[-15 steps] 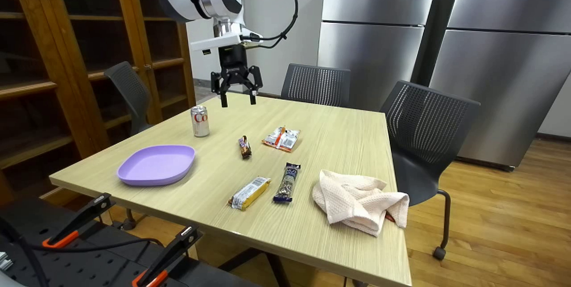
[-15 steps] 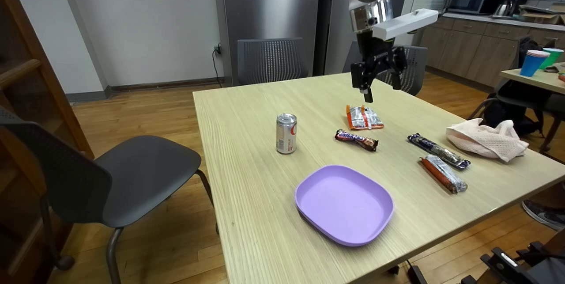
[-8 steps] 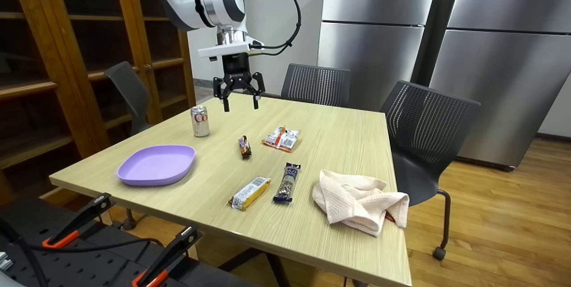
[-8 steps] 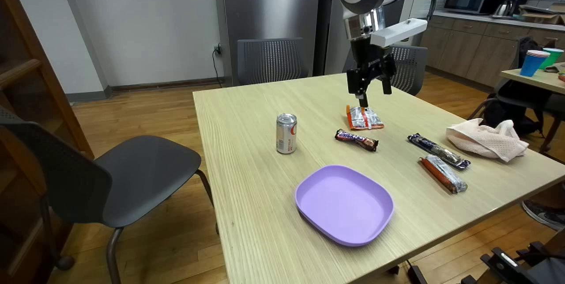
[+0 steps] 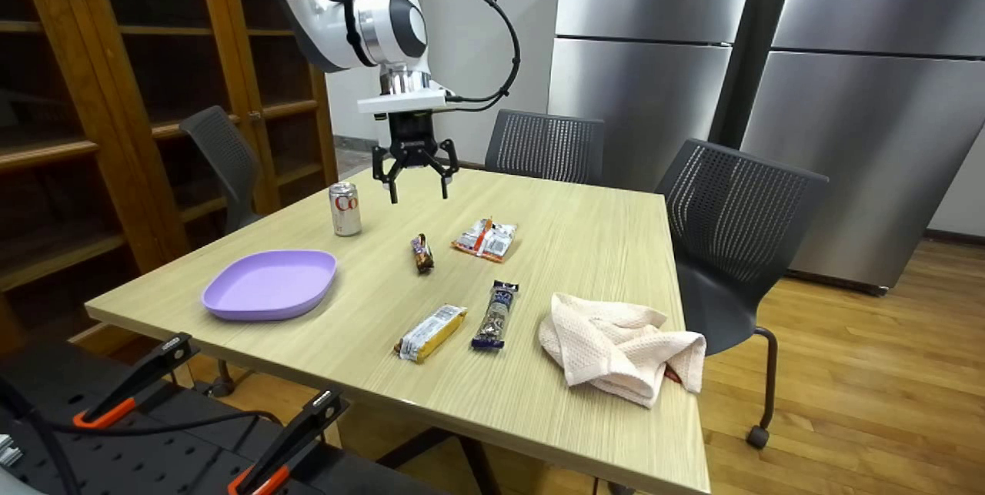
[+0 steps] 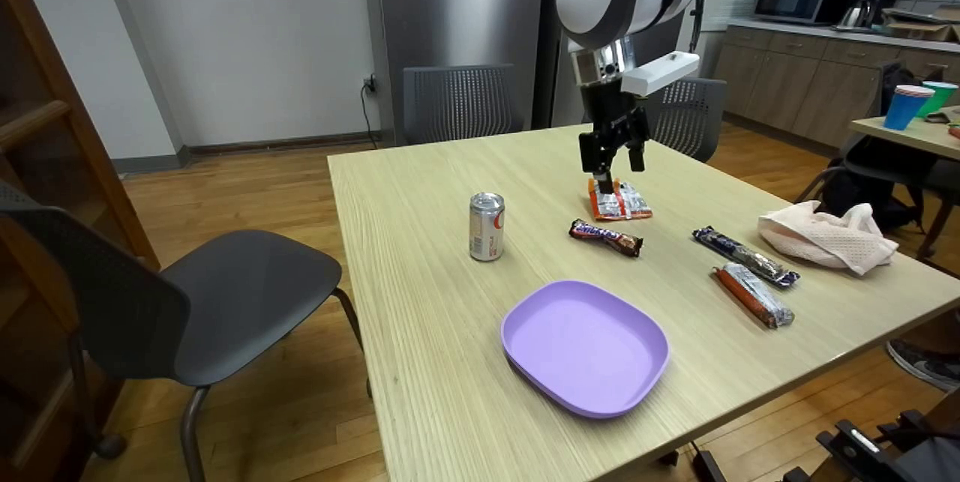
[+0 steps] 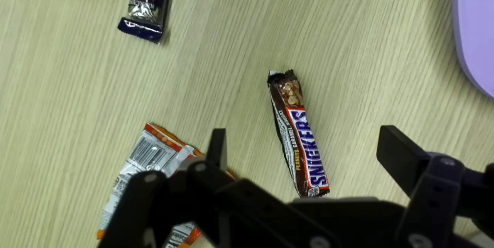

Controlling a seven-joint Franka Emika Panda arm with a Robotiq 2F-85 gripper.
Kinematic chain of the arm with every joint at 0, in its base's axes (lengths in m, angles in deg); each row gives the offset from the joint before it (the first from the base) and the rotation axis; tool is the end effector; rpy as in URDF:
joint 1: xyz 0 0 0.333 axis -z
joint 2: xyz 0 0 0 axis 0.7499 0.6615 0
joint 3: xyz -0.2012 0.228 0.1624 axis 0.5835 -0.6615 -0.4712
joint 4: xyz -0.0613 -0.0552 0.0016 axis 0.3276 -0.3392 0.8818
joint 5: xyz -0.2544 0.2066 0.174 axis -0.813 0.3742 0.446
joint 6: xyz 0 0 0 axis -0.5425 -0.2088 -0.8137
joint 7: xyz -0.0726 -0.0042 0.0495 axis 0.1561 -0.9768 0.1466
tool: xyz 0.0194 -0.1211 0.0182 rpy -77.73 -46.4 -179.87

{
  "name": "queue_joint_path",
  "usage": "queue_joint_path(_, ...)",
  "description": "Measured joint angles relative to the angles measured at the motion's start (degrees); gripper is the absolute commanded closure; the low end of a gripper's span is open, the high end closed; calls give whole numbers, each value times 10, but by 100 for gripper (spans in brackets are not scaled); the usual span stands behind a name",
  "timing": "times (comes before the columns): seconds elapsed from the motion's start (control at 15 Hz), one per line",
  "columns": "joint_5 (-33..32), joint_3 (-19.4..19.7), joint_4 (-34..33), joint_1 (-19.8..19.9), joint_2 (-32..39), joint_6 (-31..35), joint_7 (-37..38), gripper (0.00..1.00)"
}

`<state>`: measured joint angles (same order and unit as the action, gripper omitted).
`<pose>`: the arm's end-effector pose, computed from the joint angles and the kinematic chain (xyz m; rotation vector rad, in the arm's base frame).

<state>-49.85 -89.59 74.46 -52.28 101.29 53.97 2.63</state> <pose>0.6468 0.0324 0.2068 2.8565 0.5950 -0.4320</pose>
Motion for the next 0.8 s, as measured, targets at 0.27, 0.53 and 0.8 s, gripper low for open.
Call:
queue_joint_path(0.27,0,-1,-35,-8,36,-2,-27,0)
queue_joint_path(0.53,0,-1,-59,-13,62,-9,-41,0)
queue_joint_path(0.8,-1,-1,-78,-15,80,-27,-52,0)
